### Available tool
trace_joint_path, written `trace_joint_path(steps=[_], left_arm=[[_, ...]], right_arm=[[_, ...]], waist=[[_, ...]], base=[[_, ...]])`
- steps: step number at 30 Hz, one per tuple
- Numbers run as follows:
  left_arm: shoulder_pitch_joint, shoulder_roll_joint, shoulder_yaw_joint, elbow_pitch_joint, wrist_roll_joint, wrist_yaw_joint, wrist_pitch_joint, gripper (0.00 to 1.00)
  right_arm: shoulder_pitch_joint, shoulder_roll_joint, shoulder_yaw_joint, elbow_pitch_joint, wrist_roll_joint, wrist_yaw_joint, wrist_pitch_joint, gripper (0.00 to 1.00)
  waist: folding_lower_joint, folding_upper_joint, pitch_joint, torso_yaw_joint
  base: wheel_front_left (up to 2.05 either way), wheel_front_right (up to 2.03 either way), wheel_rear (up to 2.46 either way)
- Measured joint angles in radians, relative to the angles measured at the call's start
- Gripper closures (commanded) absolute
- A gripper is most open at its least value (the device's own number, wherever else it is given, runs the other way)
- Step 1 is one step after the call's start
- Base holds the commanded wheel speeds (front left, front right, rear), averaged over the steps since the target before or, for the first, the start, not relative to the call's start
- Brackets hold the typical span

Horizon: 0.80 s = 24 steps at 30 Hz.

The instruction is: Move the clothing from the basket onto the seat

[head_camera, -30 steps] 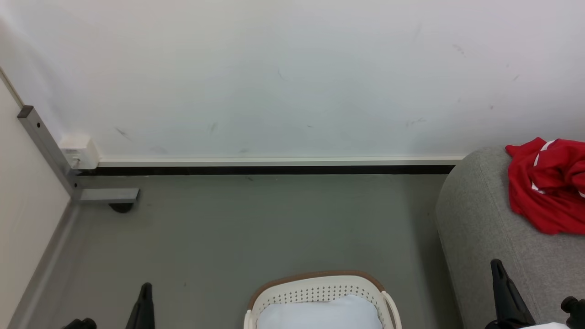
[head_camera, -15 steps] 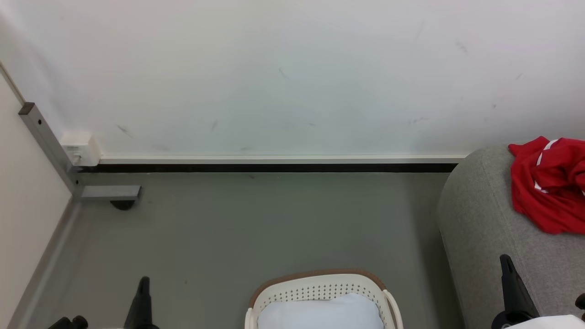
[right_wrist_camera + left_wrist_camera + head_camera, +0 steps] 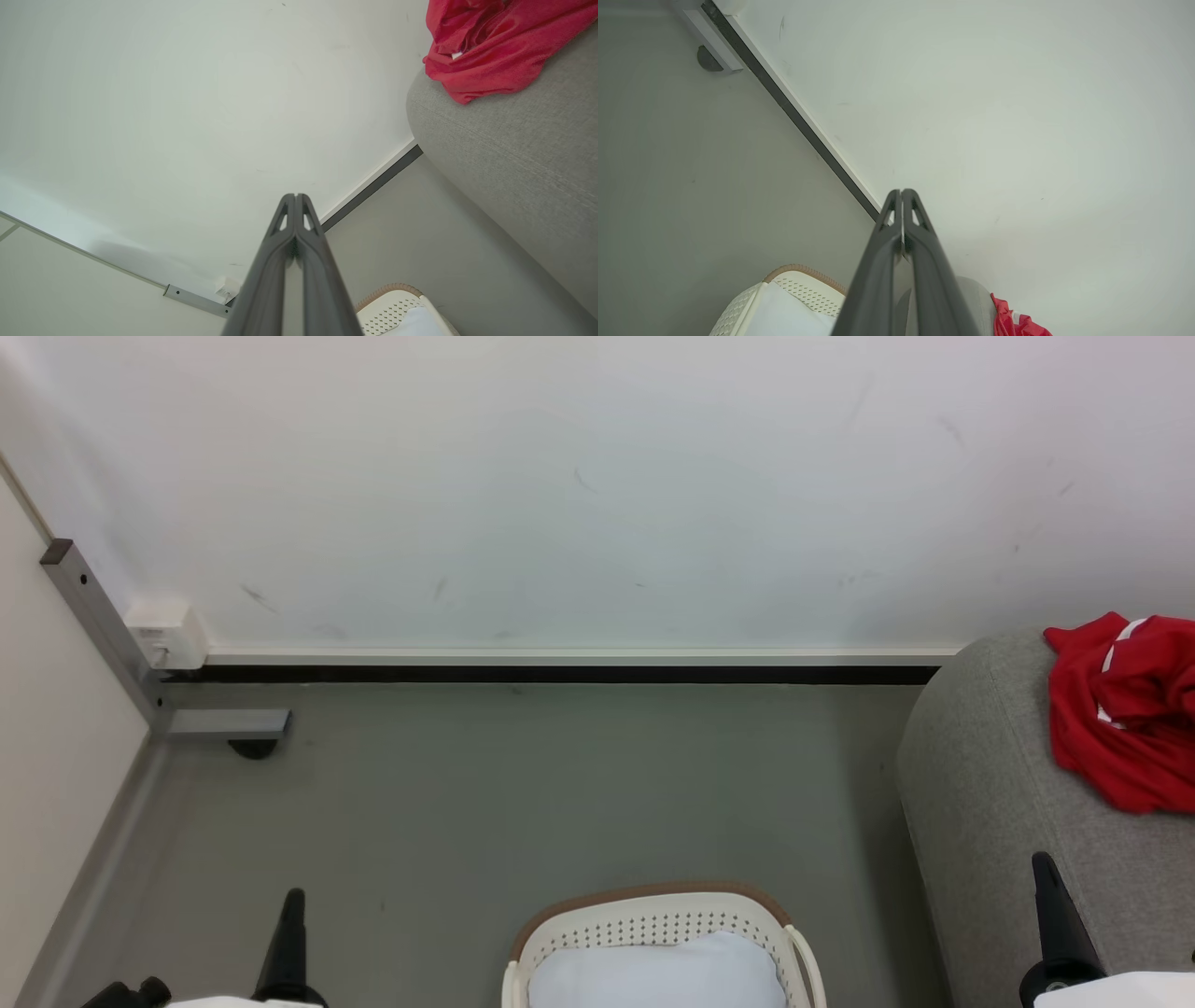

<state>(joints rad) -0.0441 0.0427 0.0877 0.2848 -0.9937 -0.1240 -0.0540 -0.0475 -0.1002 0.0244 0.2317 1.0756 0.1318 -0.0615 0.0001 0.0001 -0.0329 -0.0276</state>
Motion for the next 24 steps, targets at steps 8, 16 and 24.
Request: trace_joint_path(steps=[8, 16, 24], left_arm=[[-0.009, 0.000, 0.003, -0.004, -0.090, 0.000, 0.023, 1.00], [-0.017, 0.001, 0.006, -0.008, -0.165, 0.000, 0.045, 1.00], [-0.022, 0.001, 0.009, -0.013, -0.236, 0.000, 0.065, 1.00]], right_arm=[[-0.011, 0.005, -0.019, 0.002, 0.073, 0.000, 0.022, 1.00], [-0.014, 0.010, -0.034, 0.003, 0.146, 0.000, 0.044, 1.00], [-0.022, 0.015, -0.051, 0.005, 0.211, 0.000, 0.065, 1.00]], waist=[[0.0000, 0.0000, 0.004, 0.003], [0.0000, 0.0000, 0.008, 0.006], [0.0000, 0.0000, 0.012, 0.009]], base=[[0.00, 0.00, 0.00], [0.00, 0.00, 0.00], [0.00, 0.00, 0.00]])
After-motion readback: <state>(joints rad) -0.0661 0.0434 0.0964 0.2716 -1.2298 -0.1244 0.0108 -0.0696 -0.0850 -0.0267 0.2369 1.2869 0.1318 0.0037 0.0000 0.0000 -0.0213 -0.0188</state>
